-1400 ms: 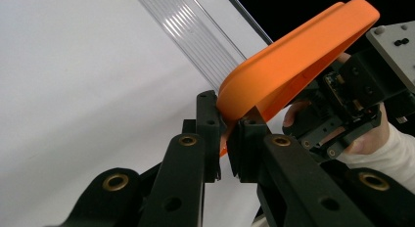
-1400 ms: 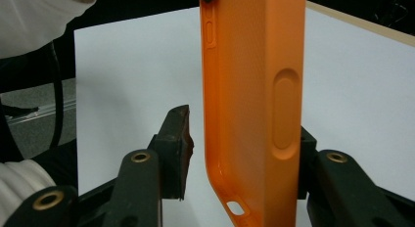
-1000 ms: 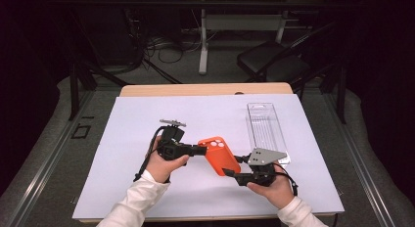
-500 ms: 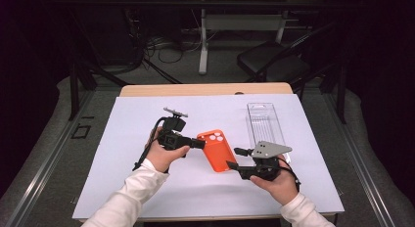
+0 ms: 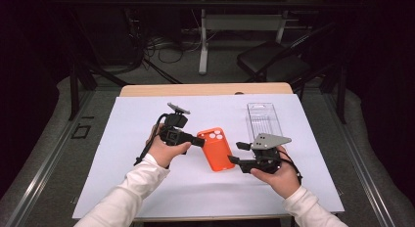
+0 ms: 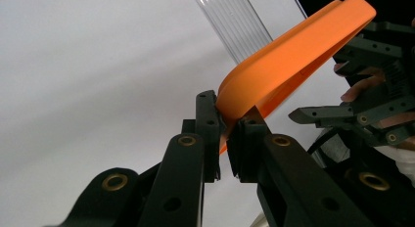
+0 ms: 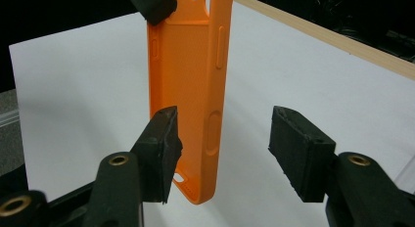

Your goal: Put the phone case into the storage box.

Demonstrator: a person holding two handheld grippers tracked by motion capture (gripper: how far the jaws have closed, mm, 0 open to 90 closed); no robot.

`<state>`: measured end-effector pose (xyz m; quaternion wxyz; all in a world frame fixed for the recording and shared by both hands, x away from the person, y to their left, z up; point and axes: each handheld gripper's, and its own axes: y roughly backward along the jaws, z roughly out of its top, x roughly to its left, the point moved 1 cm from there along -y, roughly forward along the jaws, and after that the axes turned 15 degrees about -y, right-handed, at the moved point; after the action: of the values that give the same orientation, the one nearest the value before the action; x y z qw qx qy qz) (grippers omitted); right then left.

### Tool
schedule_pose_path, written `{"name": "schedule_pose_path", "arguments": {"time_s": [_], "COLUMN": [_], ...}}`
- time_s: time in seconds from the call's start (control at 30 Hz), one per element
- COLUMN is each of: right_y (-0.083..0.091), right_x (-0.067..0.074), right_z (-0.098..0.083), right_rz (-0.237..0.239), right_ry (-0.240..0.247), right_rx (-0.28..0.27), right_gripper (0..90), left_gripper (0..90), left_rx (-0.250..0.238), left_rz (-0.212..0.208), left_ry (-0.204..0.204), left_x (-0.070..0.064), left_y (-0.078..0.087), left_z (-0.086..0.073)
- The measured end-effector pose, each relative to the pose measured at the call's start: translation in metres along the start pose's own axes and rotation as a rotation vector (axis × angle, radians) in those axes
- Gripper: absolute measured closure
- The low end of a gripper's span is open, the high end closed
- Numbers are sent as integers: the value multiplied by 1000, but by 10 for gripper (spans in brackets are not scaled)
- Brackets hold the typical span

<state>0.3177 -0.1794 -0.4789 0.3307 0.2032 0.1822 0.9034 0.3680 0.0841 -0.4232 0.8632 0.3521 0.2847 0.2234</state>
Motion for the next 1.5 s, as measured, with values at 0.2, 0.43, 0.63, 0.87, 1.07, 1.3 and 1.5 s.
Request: {"name": "schedule_pose_path", "arguments": {"time_s": [0.2, 0.43, 0.63, 0.87, 1.07, 1.3, 1.5], "right_y": [-1, -2, -1, -3, -5, -8, -8], "right_x": [0, -1, -3, -4, -2, 0, 3], "right_z": [7, 15, 23, 30, 34, 39, 42], "right_rz": [-12, -35, -59, -66, -73, -77, -75], "right_ry": [7, 24, 37, 39, 48, 62, 67], "right_rx": [28, 52, 57, 53, 51, 57, 54], "right_gripper": [437, 418, 410, 413, 419, 432, 464], "left_gripper": [840, 839, 840, 839, 840, 839, 840], "left_rx": [21, 43, 61, 72, 79, 94, 111], "left_rz": [13, 29, 37, 37, 44, 48, 49], "left_ry": [6, 4, 10, 0, -1, -3, -16], "left_x": [-1, -2, -2, -3, -5, -6, -9], "left_y": [0, 0, -3, -4, -7, -12, -18], "left_z": [3, 5, 6, 8, 10, 11, 13]}}
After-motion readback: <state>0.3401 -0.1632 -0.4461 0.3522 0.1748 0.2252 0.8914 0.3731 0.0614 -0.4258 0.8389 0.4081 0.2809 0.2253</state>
